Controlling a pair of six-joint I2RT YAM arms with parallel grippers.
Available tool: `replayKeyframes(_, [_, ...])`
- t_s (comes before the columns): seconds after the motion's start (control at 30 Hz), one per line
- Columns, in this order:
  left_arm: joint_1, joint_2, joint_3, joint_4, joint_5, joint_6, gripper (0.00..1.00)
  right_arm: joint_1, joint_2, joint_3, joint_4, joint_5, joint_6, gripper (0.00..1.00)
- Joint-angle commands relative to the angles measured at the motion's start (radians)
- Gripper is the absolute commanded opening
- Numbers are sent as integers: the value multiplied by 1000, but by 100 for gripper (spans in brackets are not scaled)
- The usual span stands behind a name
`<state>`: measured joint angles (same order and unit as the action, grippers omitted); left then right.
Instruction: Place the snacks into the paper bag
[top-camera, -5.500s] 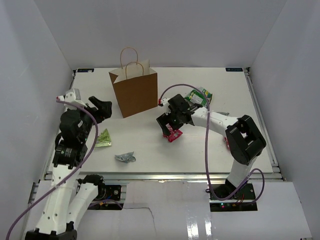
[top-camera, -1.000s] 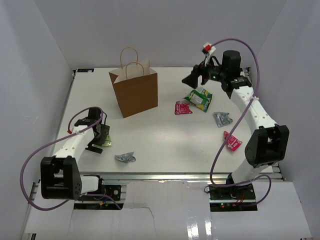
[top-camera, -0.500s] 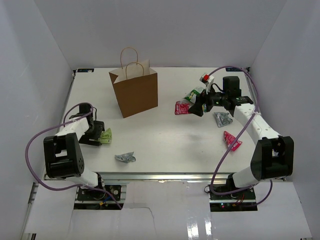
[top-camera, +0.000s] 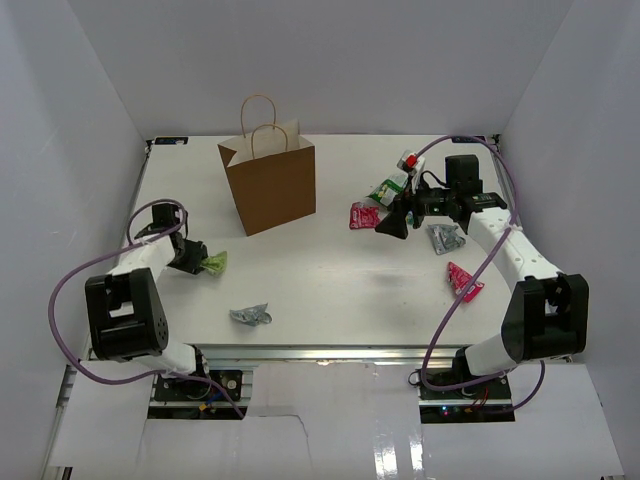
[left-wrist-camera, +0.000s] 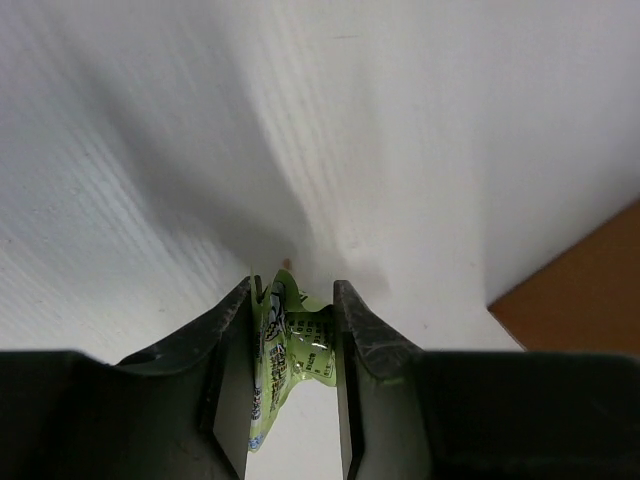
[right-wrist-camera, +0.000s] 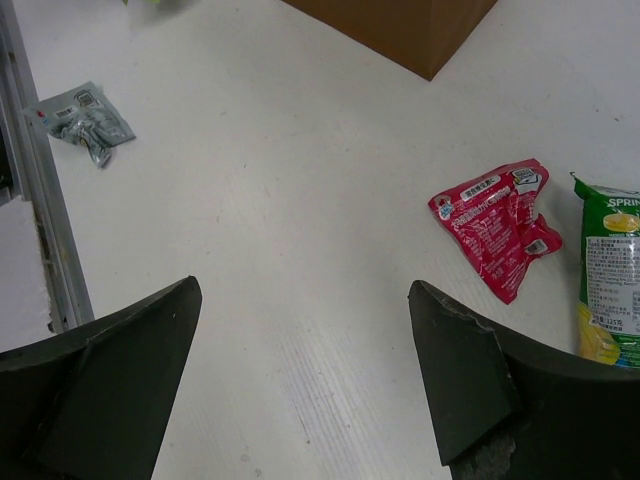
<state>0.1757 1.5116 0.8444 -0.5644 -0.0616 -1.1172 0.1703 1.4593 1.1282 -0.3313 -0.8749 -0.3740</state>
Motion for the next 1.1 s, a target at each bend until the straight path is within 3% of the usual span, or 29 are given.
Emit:
replayKeyframes(0.0, [2,-131,25,95,60,141,7,-2,-34,4,-61,-41,-88,90])
replayKeyframes(0.23, [-21,-402,119,367,174,280,2,-2,-33,15,-129,-61,-192,90])
replayKeyframes(0.3, [-36,-409,188,426,184,315,2,-2,-33,13,-138,-64,-201,90])
replayKeyframes(0.6, [-159,-121,631,491,204,454,1,-2,-42,8,-149,-59,-213,90])
replayKeyframes(0.73, [-258,2,752,502,192,560,1,-2,-56,-4,-160,-52,-223,90])
replayKeyframes(1.0, [-323,84,765,503,141,646,4,-2,-63,-8,-192,-29,-259,90])
replayKeyframes(1.07, [-331,76,740,506,118,652,13,0,-60,-8,-199,-29,-264,90])
